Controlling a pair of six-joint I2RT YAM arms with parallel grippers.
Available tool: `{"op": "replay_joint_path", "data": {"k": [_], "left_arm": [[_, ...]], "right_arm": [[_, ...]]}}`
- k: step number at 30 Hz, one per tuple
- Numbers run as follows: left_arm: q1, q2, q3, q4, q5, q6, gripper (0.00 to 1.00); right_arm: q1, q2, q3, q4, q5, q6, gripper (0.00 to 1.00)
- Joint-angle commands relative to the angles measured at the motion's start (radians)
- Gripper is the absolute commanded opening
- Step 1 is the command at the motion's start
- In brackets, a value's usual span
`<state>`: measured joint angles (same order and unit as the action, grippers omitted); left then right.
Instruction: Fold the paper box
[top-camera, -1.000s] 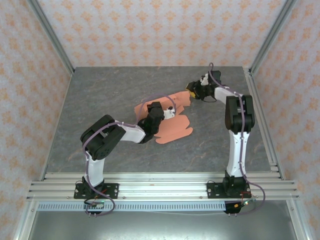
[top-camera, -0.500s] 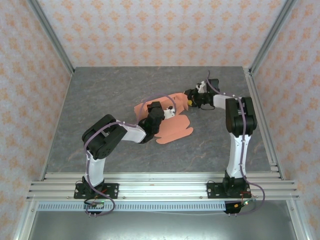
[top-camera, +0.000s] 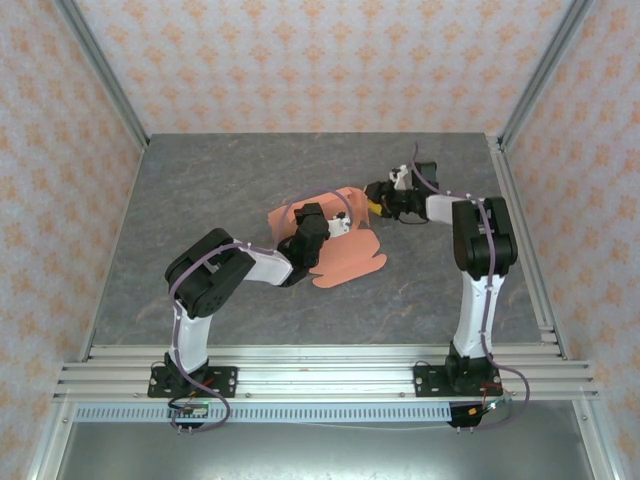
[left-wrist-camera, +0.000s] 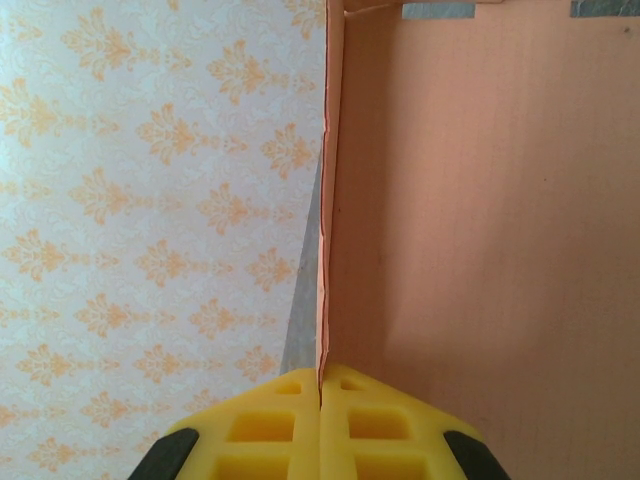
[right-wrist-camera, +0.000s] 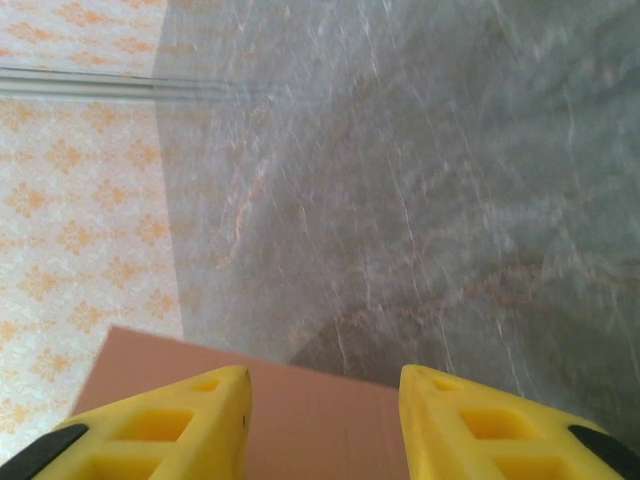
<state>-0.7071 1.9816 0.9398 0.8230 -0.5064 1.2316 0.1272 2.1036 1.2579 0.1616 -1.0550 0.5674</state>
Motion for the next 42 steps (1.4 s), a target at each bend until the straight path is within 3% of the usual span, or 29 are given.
{"op": "replay_joint_path", "data": {"k": [1,8,23,29,35,42], "left_arm": [[-0.006,0.011,0.010,-0.038,-0.006,-0.013,0.00],[-0.005,0.024,0.010,-0.030,-0.013,-0.003,0.00],[-0.001,0.025,0.039,-0.099,0.016,-0.044,0.00],[0.005,0.019,0.033,-0.102,0.022,-0.049,0.00],[0.006,0.025,0.017,-0.060,0.014,-0.038,0.00],[-0.005,0.045,-0.047,0.118,-0.004,0.058,0.00]], "right_arm": [[0.025,-0.082,-0.074,0.092,0.047,0.006,0.44],[0.050,-0.152,-0.176,0.148,0.121,-0.020,0.44],[0.077,-0.184,-0.263,0.331,0.075,-0.083,0.45],[0.078,-0.200,-0.314,0.411,0.071,-0.085,0.51],[0.078,-0.193,-0.305,0.369,0.092,-0.142,0.51],[0.078,-0.215,-0.287,0.227,0.130,-0.274,0.50]]}}
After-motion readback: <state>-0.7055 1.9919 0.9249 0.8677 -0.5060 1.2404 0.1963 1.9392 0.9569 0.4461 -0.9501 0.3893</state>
